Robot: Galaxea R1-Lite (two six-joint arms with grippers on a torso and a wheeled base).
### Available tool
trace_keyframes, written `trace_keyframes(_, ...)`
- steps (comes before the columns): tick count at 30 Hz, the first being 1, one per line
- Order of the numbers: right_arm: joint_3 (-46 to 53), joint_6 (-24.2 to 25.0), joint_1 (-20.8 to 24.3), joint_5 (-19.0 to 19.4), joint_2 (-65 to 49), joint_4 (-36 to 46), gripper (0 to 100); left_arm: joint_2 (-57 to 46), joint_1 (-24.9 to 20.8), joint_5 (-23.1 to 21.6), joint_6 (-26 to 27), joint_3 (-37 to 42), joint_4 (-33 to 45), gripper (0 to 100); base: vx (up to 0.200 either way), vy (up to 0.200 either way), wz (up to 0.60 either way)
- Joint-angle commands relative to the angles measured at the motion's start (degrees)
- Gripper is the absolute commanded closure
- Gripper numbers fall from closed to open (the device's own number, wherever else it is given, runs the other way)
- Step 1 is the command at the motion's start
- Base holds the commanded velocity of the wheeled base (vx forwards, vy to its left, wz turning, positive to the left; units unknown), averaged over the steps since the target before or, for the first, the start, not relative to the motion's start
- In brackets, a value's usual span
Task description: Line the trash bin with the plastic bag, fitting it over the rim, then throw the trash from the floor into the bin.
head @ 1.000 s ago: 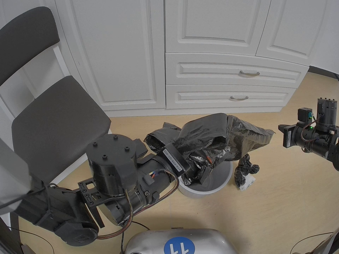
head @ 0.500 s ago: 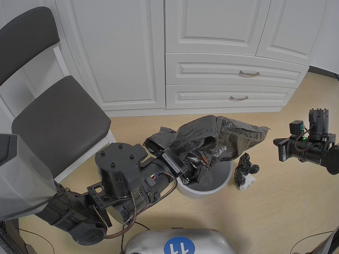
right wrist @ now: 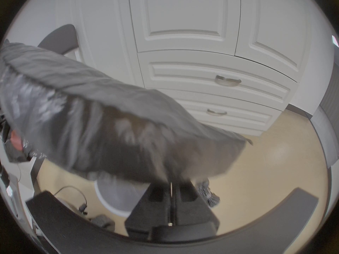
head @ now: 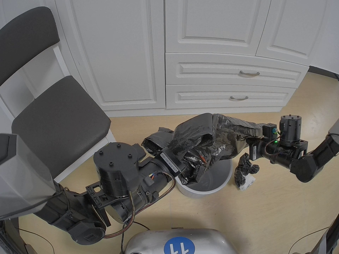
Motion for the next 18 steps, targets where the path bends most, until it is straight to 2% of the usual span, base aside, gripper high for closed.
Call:
trace_keyframes(1, -1.95, 2.63, 5.13, -1.65, 13.24, -8.75, 100, 0.19, 0.02, -0.01, -0.04, 0.19, -0.02, 100, 0.000, 0.000, 0.00)
trace_keyframes(6, -2.30, 4.91, 9.61, -1.56, 18.95, -13.59, 100, 0.10, 0.02, -0.01, -0.04, 0.19, -0.02, 100, 0.000, 0.000, 0.00)
trace_keyframes(11, 0.95, 5.00, 10.32, -1.47, 15.52, -13.67, 100, 0.10, 0.02, -0.01, -0.04, 0.01, -0.02, 100, 0.000, 0.000, 0.00)
trace_keyframes(13, 3.41, 4.38, 9.09, -1.29, 9.46, -11.39, 100, 0.19, 0.11, 0.08, -0.04, -0.07, -0.02, 100, 0.000, 0.000, 0.00)
trace_keyframes(18, 3.59, 2.36, 2.06, 0.64, -5.22, 1.36, 100, 0.01, 0.37, 0.52, 0.48, -0.25, -0.02, 100, 0.000, 0.000, 0.00)
